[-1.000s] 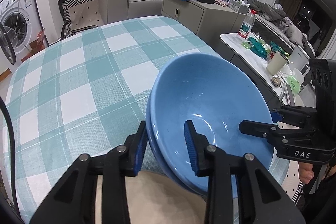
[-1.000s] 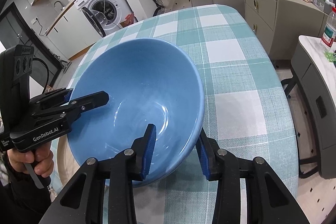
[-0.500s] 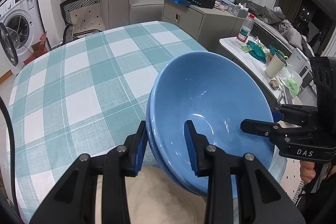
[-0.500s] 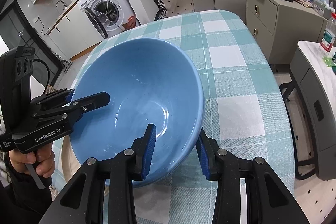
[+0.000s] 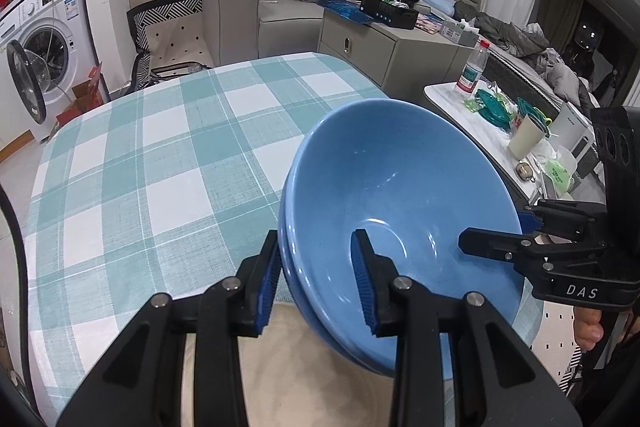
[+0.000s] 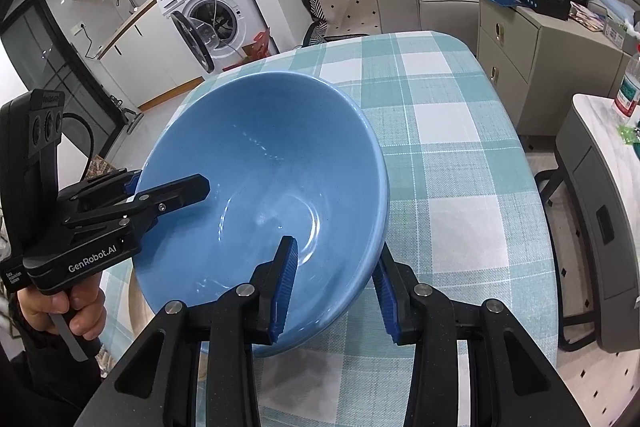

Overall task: Organize plates and bowls
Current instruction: 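Lift the nested blue bowls off the table with both grippers, then carry the tilted nested bowls with both grippers over the cream plates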

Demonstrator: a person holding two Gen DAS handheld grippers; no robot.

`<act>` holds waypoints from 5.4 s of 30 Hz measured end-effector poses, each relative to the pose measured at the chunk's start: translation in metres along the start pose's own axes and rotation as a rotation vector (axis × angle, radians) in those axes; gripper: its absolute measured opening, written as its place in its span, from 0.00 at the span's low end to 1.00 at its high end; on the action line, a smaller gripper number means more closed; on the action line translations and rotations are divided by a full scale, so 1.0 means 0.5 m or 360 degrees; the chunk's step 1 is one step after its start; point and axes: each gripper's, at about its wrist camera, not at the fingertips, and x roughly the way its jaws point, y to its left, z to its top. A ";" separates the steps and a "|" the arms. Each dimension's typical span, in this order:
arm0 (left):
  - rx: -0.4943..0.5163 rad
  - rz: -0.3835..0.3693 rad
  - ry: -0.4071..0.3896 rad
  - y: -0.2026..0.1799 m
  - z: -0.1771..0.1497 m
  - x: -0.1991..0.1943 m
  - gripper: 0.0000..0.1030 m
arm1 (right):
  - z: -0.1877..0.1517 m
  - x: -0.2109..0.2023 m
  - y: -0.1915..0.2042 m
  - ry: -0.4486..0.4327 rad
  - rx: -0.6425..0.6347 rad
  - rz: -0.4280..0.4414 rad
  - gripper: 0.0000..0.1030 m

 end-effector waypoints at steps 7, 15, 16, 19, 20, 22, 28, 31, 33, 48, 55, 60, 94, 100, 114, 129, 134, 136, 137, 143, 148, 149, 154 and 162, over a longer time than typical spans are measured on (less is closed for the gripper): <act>-0.0001 0.0010 0.0003 0.000 0.001 -0.012 0.33 | 0.006 -0.010 0.010 0.0006 -0.0011 -0.0006 0.38; -0.0026 0.0034 -0.0008 0.011 -0.004 -0.038 0.33 | 0.015 -0.019 0.030 0.0021 -0.0040 0.0024 0.38; -0.0029 0.0037 -0.0010 0.013 -0.005 -0.041 0.33 | 0.017 -0.020 0.035 0.0024 -0.0047 0.0029 0.38; -0.0038 0.0049 -0.0013 0.019 -0.008 -0.049 0.33 | 0.020 -0.021 0.045 0.0030 -0.0064 0.0039 0.38; -0.0041 0.0053 -0.0014 0.021 -0.009 -0.052 0.33 | 0.021 -0.020 0.048 0.0032 -0.0070 0.0042 0.38; -0.0047 0.0061 -0.0015 0.024 -0.010 -0.057 0.33 | 0.022 -0.021 0.056 0.0036 -0.0082 0.0048 0.38; -0.0067 0.0082 -0.0028 0.035 -0.018 -0.075 0.33 | 0.026 -0.021 0.075 0.0046 -0.0113 0.0067 0.38; -0.0077 0.0089 -0.0035 0.040 -0.025 -0.083 0.33 | 0.027 -0.023 0.085 0.0047 -0.0128 0.0078 0.38; -0.0086 0.0097 -0.0039 0.044 -0.029 -0.089 0.33 | 0.028 -0.022 0.092 0.0050 -0.0140 0.0084 0.38; -0.0163 0.0168 -0.0055 0.080 -0.069 -0.132 0.33 | 0.025 -0.007 0.154 0.0087 -0.0234 0.0161 0.38; -0.0198 0.0186 -0.0039 0.095 -0.093 -0.140 0.33 | 0.018 0.005 0.172 0.0116 -0.0262 0.0192 0.38; -0.0227 0.0205 -0.0026 0.106 -0.111 -0.145 0.33 | 0.011 0.016 0.188 0.0145 -0.0290 0.0214 0.38; -0.0292 0.0193 -0.0085 0.129 -0.151 -0.175 0.33 | 0.012 0.046 0.196 0.0191 -0.0258 0.0283 0.14; -0.0344 0.0187 -0.0021 0.149 -0.180 -0.156 0.33 | 0.008 0.066 0.182 0.0227 -0.0230 0.0277 0.13; -0.0381 0.0082 0.0002 0.131 -0.193 -0.160 0.26 | 0.013 0.083 0.150 0.0292 -0.0095 0.0345 0.13; -0.0406 0.0106 -0.0004 0.141 -0.196 -0.169 0.26 | 0.009 0.091 0.163 0.0338 -0.0093 0.0376 0.13; -0.0427 0.0067 -0.0041 0.152 -0.203 -0.169 0.26 | 0.006 0.087 0.164 0.0306 -0.0116 0.0389 0.13; -0.0423 0.0080 -0.0065 0.154 -0.207 -0.166 0.26 | 0.003 0.084 0.163 0.0269 -0.0139 0.0417 0.13; -0.0418 0.0075 -0.0073 0.153 -0.209 -0.164 0.26 | 0.003 0.084 0.162 0.0258 -0.0148 0.0419 0.13; -0.0384 0.0093 -0.0130 0.146 -0.218 -0.152 0.25 | -0.004 0.083 0.163 0.0146 -0.0226 0.0435 0.13; -0.0389 0.0093 -0.0187 0.146 -0.228 -0.148 0.25 | -0.013 0.084 0.150 0.0051 -0.0205 0.0502 0.13; -0.0389 0.0099 -0.0193 0.146 -0.229 -0.147 0.25 | -0.015 0.084 0.150 0.0027 -0.0206 0.0509 0.13; -0.0420 0.0099 -0.0191 0.154 -0.232 -0.139 0.25 | -0.019 0.088 0.147 -0.0030 -0.0183 0.0557 0.16; -0.0488 0.0060 -0.0193 0.178 -0.234 -0.131 0.25 | -0.032 0.113 0.148 -0.0013 -0.0159 0.0618 0.28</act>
